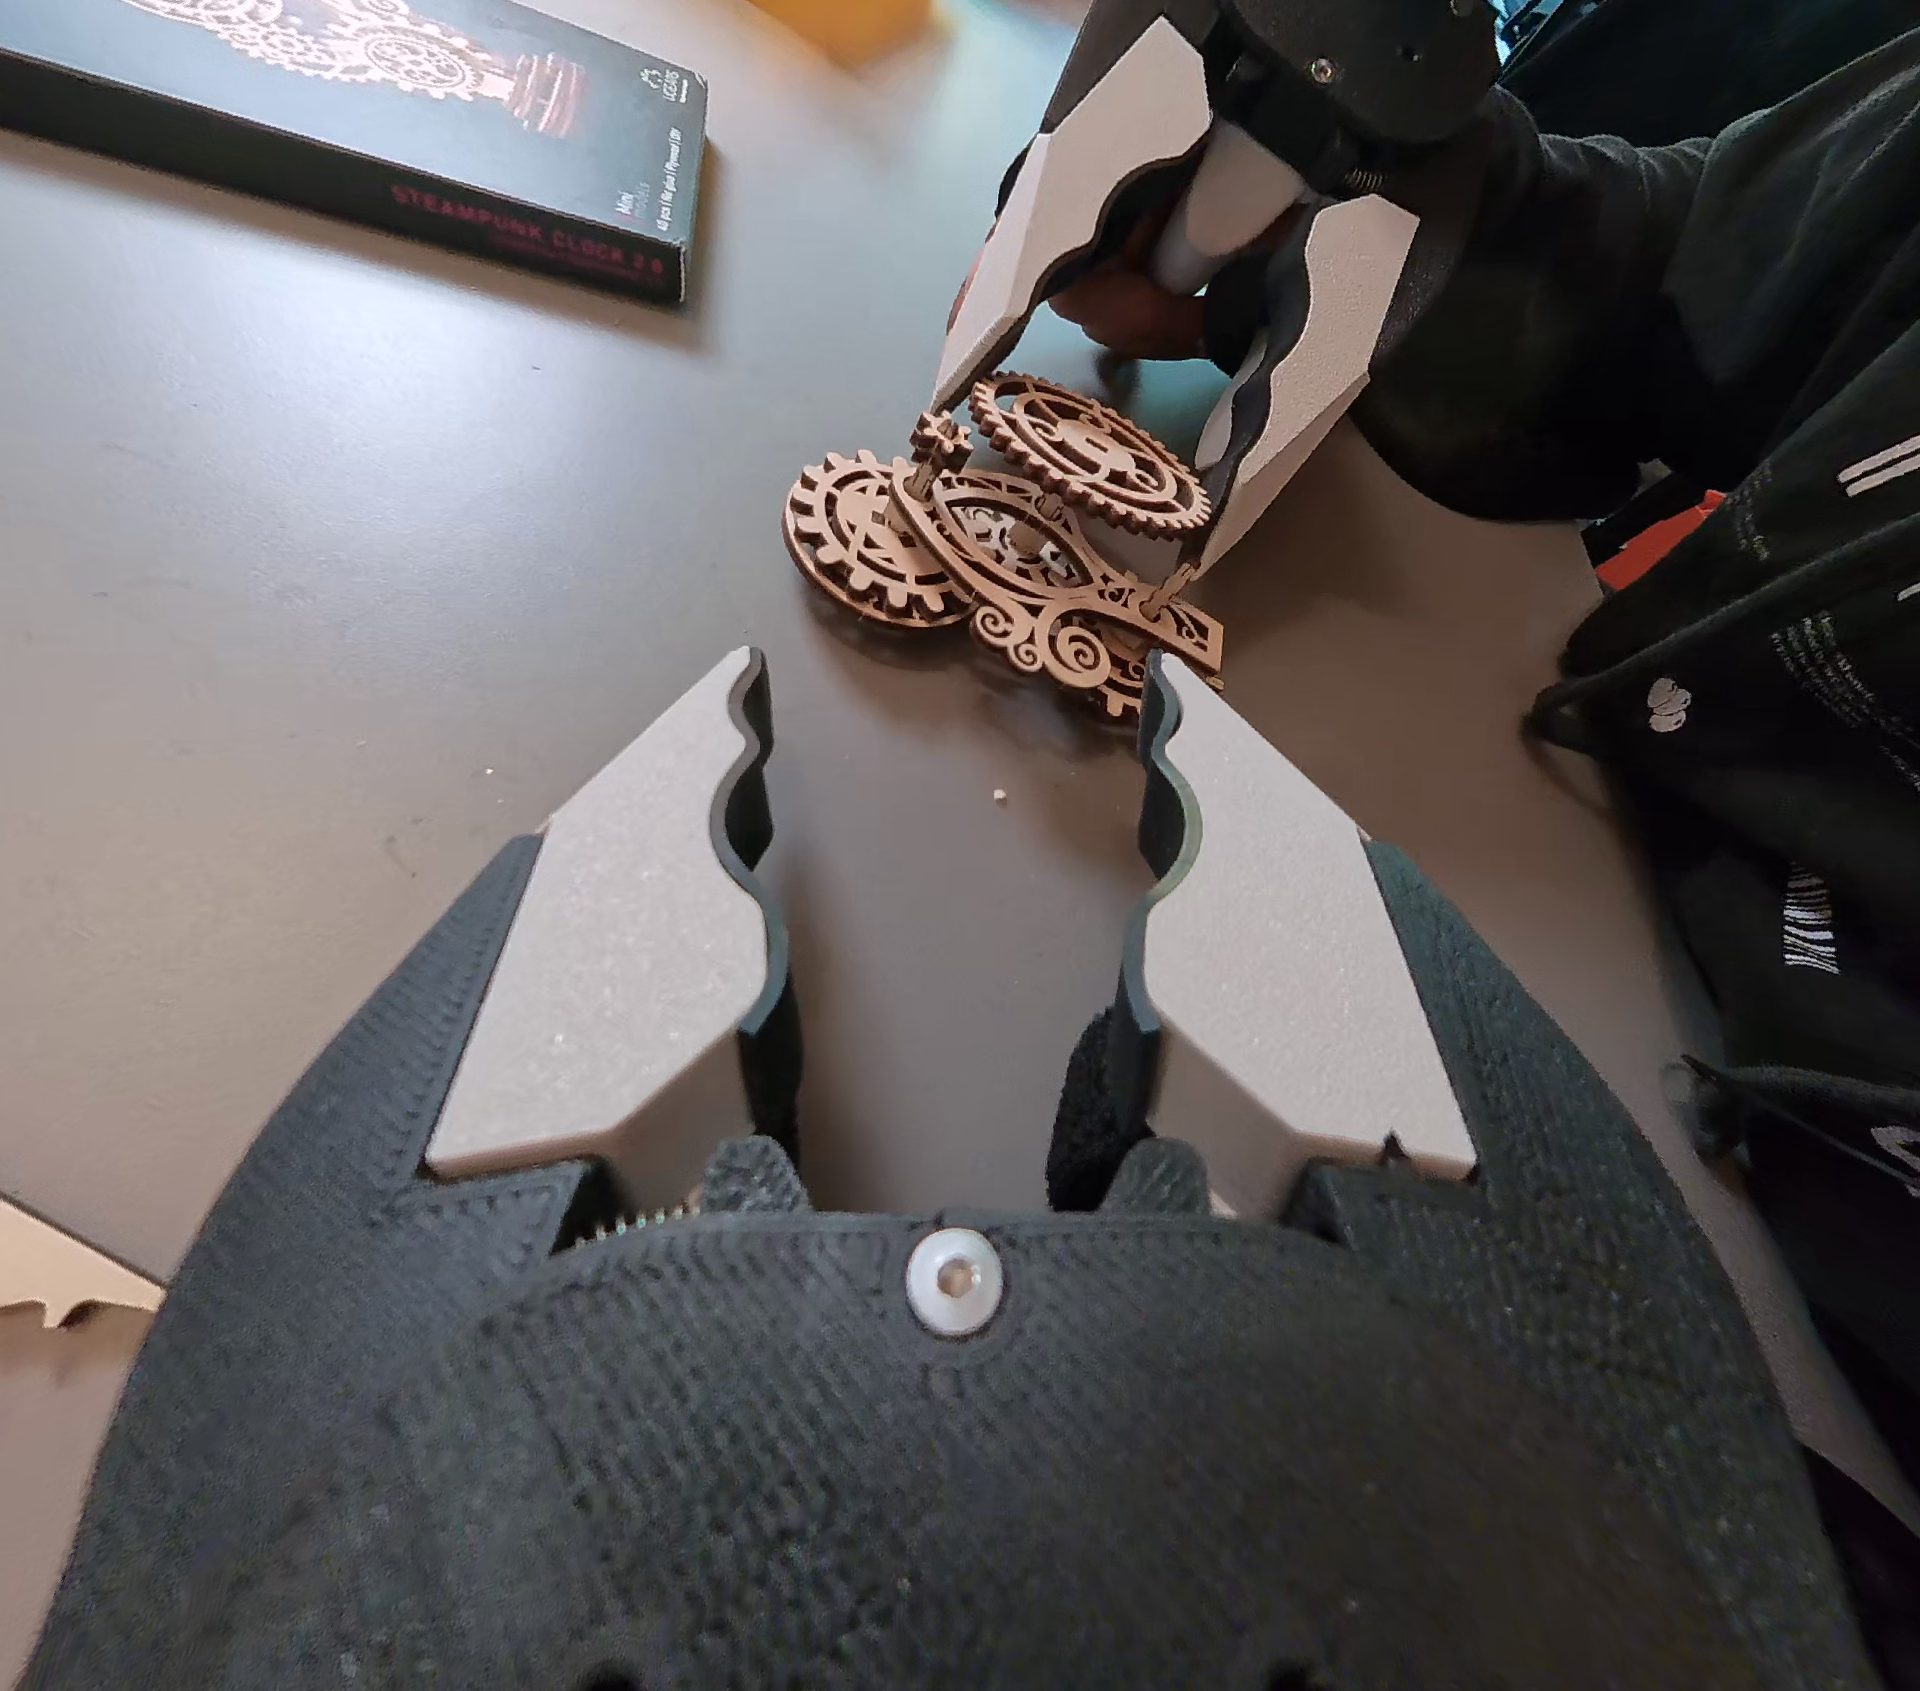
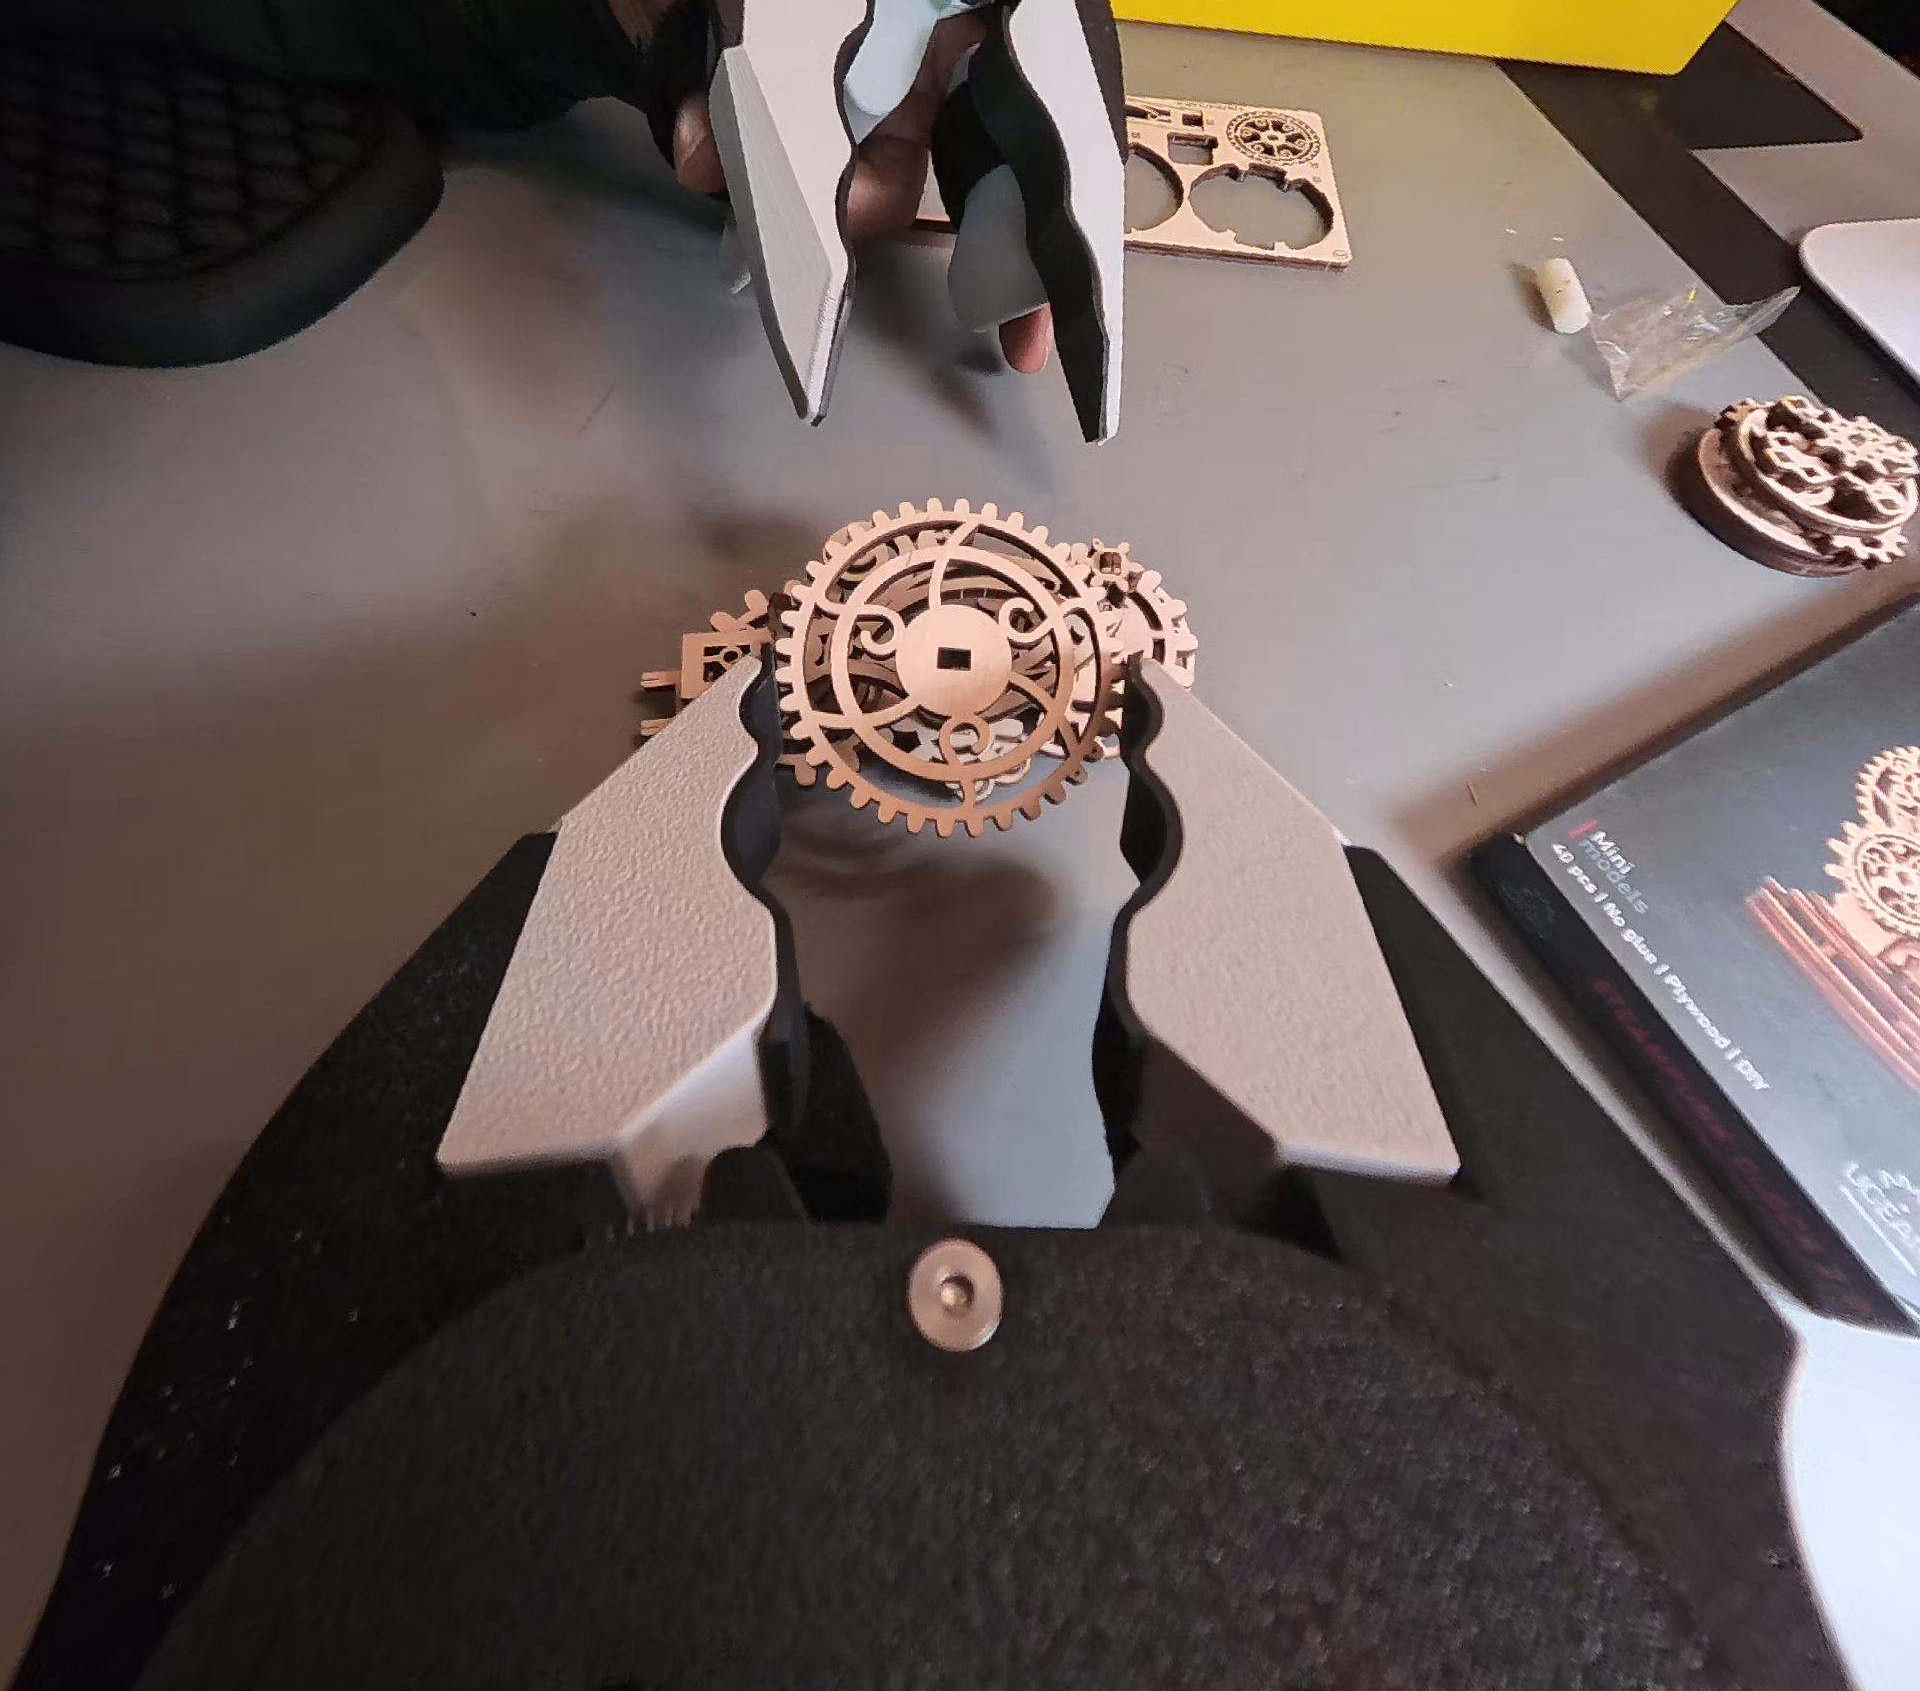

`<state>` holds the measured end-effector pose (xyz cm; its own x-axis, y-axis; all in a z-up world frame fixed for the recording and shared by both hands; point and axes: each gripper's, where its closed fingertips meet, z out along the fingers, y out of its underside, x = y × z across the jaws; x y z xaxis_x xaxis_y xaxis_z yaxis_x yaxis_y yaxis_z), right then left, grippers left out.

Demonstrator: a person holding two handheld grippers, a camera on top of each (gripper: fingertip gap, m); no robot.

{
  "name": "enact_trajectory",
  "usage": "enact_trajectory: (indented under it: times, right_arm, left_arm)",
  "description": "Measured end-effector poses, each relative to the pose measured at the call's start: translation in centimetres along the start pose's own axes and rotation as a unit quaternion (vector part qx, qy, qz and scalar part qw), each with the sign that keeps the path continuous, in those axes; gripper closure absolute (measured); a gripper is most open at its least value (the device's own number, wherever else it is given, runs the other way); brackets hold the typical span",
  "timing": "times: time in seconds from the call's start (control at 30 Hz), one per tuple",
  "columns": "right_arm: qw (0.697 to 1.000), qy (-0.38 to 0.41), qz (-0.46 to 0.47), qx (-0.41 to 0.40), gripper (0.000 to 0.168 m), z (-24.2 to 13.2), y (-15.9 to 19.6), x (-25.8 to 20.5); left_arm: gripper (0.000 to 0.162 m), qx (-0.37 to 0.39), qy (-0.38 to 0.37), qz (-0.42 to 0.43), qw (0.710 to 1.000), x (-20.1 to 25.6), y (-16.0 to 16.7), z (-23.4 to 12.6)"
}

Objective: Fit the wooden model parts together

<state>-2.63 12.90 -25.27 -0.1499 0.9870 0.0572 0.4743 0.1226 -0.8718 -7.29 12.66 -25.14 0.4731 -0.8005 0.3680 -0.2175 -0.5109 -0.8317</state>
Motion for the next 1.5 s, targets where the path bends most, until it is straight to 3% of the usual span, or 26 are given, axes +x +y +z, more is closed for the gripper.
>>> enact_trajectory:
  times: [1.5]
  right_arm:
    - [0.999,0.030,-0.011,-0.011,0.104,0.72,-0.65,0.35]
  left_arm:
    - [0.093,0.003,-0.008,0.017,1.000,0.13,-0.08,-0.03]
